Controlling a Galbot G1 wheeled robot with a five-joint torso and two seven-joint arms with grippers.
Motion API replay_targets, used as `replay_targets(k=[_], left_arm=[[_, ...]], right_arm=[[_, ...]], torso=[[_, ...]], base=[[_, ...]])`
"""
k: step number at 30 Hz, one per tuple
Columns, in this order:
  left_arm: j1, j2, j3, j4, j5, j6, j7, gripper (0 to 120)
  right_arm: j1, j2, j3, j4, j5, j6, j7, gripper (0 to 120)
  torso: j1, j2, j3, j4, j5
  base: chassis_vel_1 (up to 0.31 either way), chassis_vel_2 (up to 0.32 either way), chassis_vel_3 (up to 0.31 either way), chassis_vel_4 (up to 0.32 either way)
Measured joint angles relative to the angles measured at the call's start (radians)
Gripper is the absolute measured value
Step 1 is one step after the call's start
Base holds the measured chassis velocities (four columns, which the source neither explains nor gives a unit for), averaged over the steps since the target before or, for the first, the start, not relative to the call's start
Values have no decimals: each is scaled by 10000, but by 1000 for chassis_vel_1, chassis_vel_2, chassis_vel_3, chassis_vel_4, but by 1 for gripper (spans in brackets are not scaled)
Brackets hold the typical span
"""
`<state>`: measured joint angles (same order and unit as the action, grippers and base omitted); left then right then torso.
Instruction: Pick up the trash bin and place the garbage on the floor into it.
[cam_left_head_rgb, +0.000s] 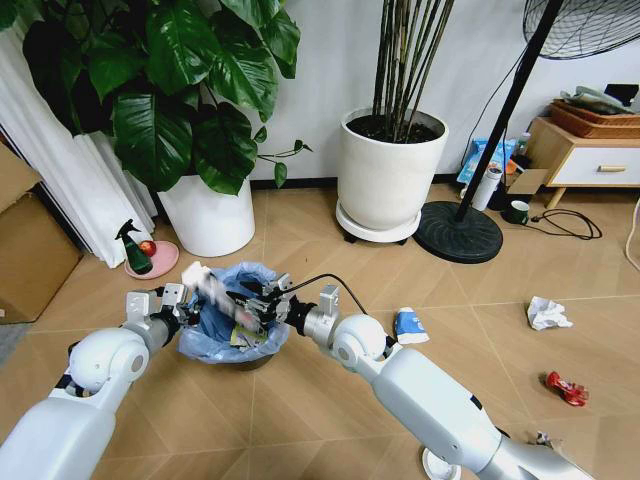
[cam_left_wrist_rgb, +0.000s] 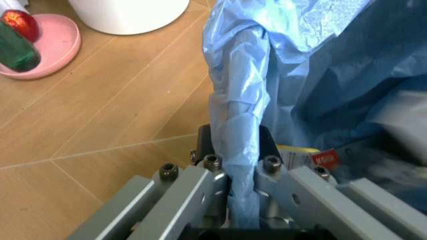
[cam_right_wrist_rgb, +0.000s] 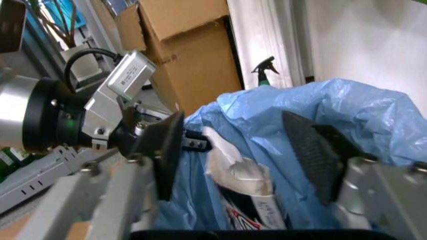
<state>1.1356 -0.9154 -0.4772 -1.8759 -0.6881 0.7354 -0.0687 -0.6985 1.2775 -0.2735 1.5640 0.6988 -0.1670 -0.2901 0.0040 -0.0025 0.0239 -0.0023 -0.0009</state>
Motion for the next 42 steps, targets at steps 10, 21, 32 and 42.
replay_targets(k=[10,21,32,42], left_arm=[[16,-5,-69,26,42,0,38,0],[241,-71,-265,-35,156,0,157,0],[602,-202,-564,-320,229,0,180,0],[1009,-414,-778,-615,400,-1,38,0]], right_arm=[[140,-266,665,818,103,-178,435,97],[-1072,-2399,2696,2442,484,-978,993,100],[-3969,-3999,4994,3167,-425,-669,289,100],[-6774,-4084,6551,2212,-1843,581,-774,100]], torso=[[0,0,0,1,1],[0,0,0,-1,4],[0,0,-1,2,5],[-1,1,-2,0,2]], base=[[0,0,0,0],[0,0,0,0],[0,0,0,0],[0,0,0,0]])
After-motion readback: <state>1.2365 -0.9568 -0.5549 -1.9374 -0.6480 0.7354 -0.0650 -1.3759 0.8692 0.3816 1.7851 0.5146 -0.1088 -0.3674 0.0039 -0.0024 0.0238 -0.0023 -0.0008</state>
